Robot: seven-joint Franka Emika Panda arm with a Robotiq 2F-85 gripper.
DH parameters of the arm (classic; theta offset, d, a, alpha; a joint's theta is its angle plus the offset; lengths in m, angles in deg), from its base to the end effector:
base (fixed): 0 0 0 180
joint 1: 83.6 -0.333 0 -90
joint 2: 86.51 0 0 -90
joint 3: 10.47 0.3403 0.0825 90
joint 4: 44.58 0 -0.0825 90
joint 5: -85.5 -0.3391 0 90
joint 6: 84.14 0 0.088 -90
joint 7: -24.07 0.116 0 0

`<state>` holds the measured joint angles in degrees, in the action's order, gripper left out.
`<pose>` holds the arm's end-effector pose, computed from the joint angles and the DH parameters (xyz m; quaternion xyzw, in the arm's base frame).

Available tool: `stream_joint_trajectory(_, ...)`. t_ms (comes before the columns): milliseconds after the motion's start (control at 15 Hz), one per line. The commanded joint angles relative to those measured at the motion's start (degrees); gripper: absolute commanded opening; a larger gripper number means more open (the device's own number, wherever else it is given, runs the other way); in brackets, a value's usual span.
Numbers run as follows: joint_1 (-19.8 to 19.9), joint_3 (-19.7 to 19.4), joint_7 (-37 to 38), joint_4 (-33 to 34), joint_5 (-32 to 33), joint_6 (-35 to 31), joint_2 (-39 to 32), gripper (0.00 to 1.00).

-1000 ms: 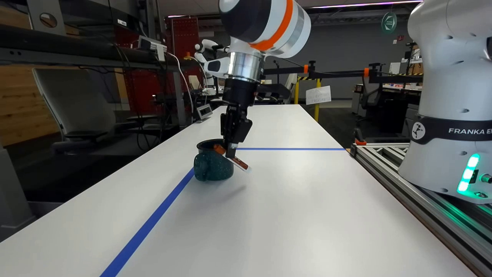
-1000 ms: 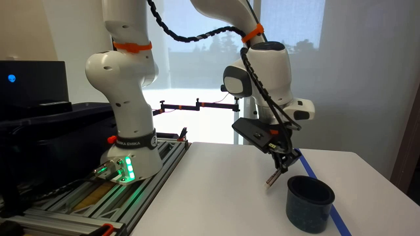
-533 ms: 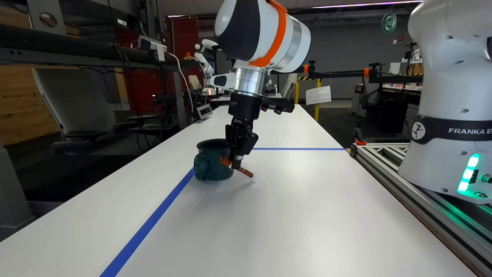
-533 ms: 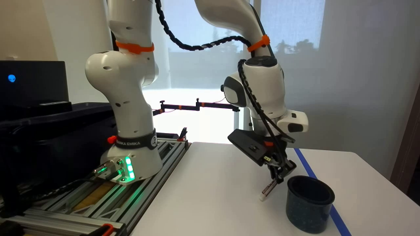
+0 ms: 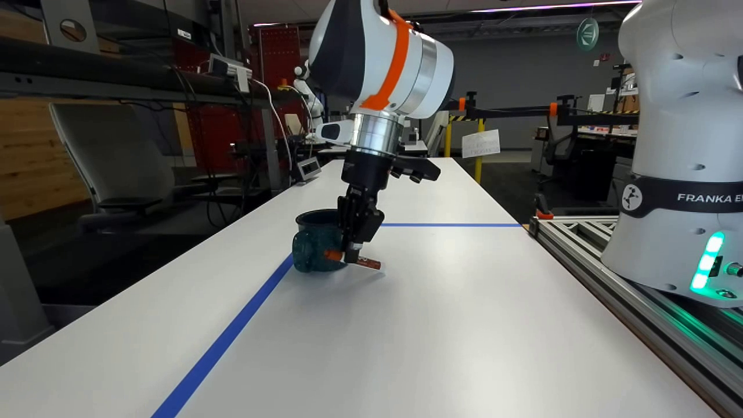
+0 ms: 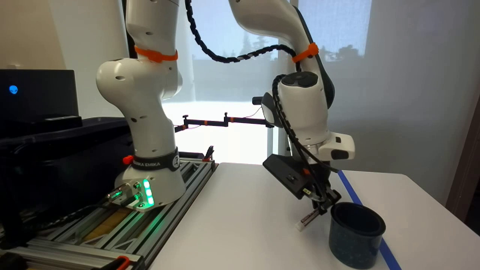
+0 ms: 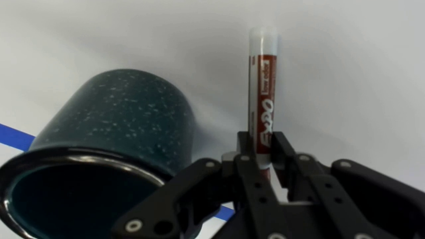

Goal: Remove the marker from the cup

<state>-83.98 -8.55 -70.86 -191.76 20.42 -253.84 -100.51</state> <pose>0.4200 -0.0425 0.2345 -0.9464 -0.2855 -0.1421 0.0519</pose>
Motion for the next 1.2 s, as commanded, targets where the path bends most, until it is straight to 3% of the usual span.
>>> stream_joint_trajectory(0, 2.0, 1.6, -5.5, 2.3, -5.7, 0.1, -2.9, 0.05)
stream_joint_trajectory(467, 2.4, 2.6, -10.5, 2.8, -9.6, -0.7, -4.1, 0.05)
stream_joint_trajectory(533, 2.4, 2.6, -10.9, 2.7, -9.9, -0.9, -4.1, 0.45)
stream_joint_trajectory(600, 2.3, 2.6, -11.2, 2.6, -10.0, -0.9, -4.0, 0.46)
stream_joint_trajectory(1000, 0.9, 3.3, -10.4, 0.8, -9.5, -2.3, -1.6, 0.90)
stream_joint_trajectory(1133, 0.2, 3.5, -8.7, -0.2, -8.3, -2.9, -0.3, 1.00)
